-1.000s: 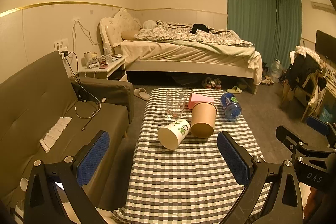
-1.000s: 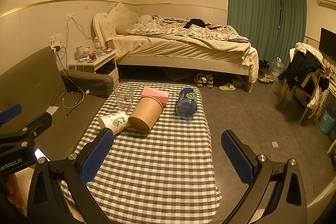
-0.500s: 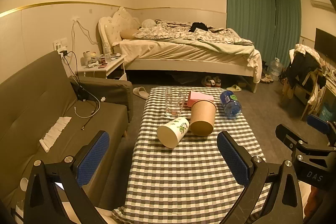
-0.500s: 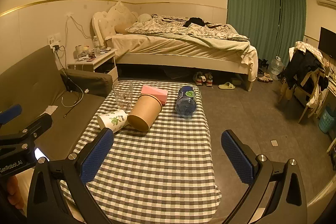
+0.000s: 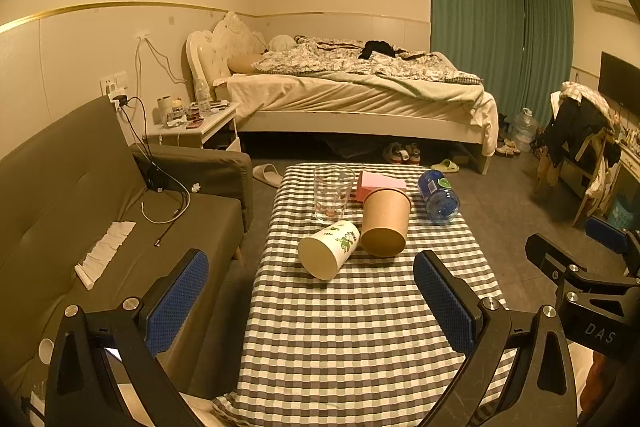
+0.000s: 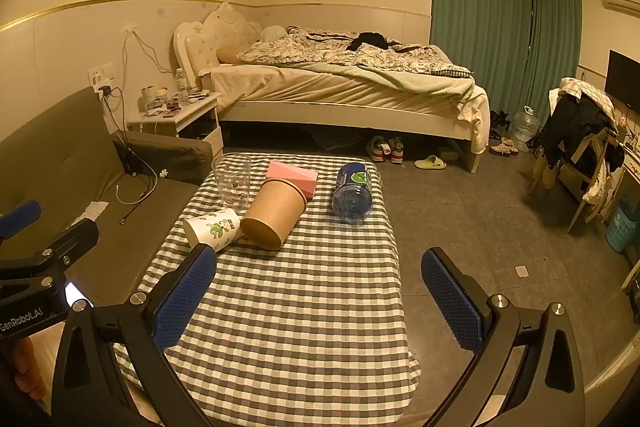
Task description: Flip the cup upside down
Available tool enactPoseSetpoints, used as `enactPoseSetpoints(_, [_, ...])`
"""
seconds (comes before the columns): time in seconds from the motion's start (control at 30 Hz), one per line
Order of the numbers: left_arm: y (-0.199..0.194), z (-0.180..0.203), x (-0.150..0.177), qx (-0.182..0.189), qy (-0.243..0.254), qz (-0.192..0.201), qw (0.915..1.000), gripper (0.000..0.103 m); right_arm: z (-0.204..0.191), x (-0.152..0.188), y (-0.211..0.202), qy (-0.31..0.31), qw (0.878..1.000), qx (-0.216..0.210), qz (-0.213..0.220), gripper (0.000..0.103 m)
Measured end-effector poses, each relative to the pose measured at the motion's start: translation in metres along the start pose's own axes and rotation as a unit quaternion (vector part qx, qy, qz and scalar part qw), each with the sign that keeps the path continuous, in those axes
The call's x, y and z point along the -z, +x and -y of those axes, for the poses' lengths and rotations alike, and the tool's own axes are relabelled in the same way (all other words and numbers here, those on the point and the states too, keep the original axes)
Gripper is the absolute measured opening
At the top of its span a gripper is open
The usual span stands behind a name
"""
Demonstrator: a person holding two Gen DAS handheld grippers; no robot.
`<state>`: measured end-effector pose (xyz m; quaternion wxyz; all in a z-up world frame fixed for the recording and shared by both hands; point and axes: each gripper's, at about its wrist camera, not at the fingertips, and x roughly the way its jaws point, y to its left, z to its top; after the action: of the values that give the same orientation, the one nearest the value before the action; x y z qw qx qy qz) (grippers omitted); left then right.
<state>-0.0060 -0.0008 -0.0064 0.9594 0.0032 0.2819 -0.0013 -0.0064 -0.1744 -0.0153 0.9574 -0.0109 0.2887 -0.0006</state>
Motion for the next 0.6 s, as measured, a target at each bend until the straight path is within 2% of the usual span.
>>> enactPoseSetpoints(0.4, [0.0, 0.0, 0.0, 0.003, 0.0, -0.001, 1.0, 0.103, 0.001, 0.001, 0.0, 0.0, 1.0, 0.0, 0.0, 0.103])
enactPoseSetpoints(0.6, [0.013, -0.002, 0.004, 0.011, -0.001, -0.012, 0.9999, 0.103, 0.002, 0.002, 0.006, -0.003, 1.0, 0.001, -0.001, 0.103])
